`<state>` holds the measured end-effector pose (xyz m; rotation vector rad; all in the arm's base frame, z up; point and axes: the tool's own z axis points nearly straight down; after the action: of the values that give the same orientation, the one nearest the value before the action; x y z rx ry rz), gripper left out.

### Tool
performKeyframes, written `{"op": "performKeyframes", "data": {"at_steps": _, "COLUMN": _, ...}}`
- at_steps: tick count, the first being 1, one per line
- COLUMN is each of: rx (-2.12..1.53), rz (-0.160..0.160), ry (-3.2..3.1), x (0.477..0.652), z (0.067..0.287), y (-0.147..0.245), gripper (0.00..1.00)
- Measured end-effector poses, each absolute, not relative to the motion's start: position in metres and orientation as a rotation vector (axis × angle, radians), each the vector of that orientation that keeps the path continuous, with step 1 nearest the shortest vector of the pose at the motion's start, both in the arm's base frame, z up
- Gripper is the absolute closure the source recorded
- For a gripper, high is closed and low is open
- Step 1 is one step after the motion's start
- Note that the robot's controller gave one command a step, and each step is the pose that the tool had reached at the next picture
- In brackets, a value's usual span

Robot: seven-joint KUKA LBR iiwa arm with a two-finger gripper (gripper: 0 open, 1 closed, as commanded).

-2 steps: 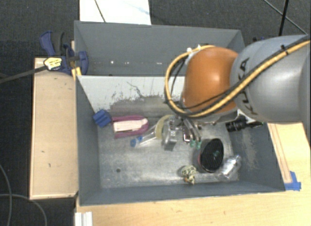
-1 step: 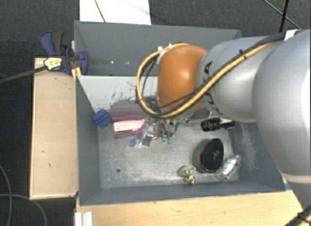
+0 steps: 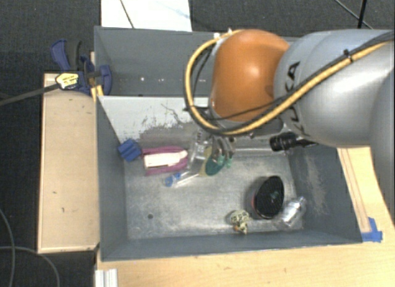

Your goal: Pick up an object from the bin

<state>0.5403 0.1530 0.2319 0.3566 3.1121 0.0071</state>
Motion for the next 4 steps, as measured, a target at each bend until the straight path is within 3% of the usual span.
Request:
{"op": "performKeyframes", "data": {"at_steps": 1, "rx": 0.51, "rz": -0.004, "ry": 3.101, "x": 0.556, "z": 0.178, "y": 0.083, "gripper": 1.0}}
{"op": "performKeyframes", "data": {"at_steps": 2, "rx": -0.094, "rz": 0.0, "ry": 3.141, "x": 0.56, "z": 0.154, "y": 0.072, "gripper": 1.0}}
{"op": "performKeyframes", "data": {"at_steps": 3, "rx": 0.226, "rz": -0.001, "ry": 3.136, "x": 0.568, "z": 0.133, "y": 0.055, "gripper": 1.0}}
{"op": "performKeyframes", "data": {"at_steps": 4, "rx": 0.225, "rz": 0.0, "ry": 3.135, "x": 0.568, "z": 0.133, "y": 0.055, "gripper": 0.0}}
